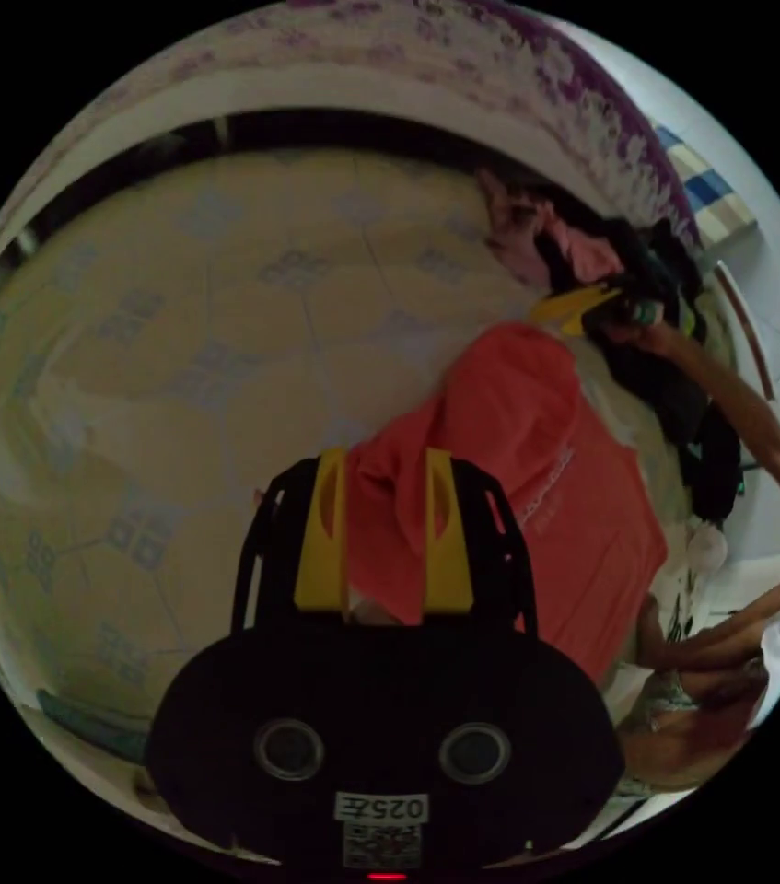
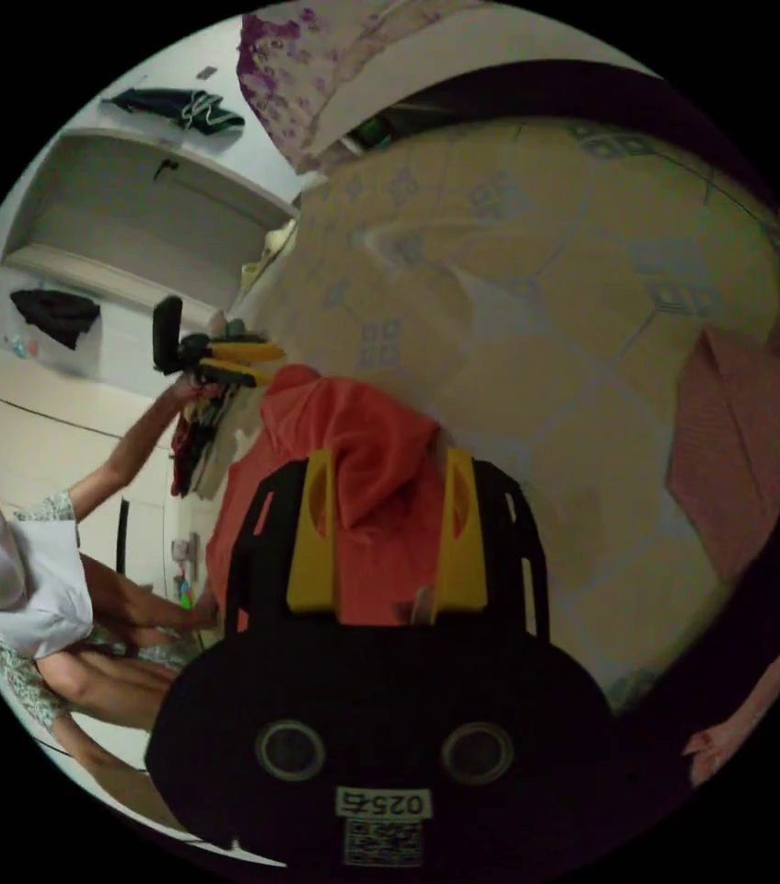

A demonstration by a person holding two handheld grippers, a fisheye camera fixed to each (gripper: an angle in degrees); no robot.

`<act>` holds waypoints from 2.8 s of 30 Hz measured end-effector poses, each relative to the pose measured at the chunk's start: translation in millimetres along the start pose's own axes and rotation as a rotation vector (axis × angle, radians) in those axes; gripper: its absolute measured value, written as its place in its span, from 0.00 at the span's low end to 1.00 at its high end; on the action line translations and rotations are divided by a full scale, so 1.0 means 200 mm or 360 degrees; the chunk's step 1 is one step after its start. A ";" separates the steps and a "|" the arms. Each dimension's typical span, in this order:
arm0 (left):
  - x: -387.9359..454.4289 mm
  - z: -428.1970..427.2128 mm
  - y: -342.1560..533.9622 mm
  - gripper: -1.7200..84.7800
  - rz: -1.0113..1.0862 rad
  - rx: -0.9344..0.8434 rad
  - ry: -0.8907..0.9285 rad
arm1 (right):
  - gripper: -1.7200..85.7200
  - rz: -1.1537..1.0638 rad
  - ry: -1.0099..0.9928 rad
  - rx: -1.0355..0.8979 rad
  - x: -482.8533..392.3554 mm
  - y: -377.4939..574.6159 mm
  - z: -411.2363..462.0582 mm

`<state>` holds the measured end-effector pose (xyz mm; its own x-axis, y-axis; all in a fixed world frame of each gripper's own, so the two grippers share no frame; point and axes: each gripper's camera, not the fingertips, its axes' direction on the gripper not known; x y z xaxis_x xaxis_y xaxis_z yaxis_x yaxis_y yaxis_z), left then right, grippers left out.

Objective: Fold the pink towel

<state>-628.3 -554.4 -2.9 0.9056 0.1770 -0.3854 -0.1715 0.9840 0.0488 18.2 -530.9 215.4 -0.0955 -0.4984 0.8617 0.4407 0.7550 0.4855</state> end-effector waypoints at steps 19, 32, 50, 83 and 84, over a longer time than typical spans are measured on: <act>0.34 -0.04 0.10 0.01 0.0101 0.0237 -0.0518 | 0.02 -0.0286 0.0541 0.0225 -0.77 -0.09 -0.07; 1.17 -0.32 1.25 0.02 0.0398 0.0736 -0.0326 | 0.05 -0.0915 0.0684 0.0428 -1.97 1.08 -0.09; 1.54 -0.02 1.82 0.00 0.0458 0.0803 -0.0540 | 0.02 -0.0668 0.0983 0.0331 -2.31 1.58 0.20; 0.61 -0.13 1.66 0.06 -0.0633 0.0478 0.0212 | 0.15 0.0278 0.0222 0.0545 -1.40 1.81 -0.29; 0.54 -0.10 1.62 0.06 -0.0700 0.0389 0.0292 | 0.14 0.0362 0.0160 0.0464 -1.32 1.78 -0.29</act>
<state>-592.7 -217.1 -47.2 0.7852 -0.2387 -0.5713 0.3244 0.9445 0.0512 252.1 -154.7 152.1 0.0698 -0.3327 0.9405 0.1669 0.9334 0.3178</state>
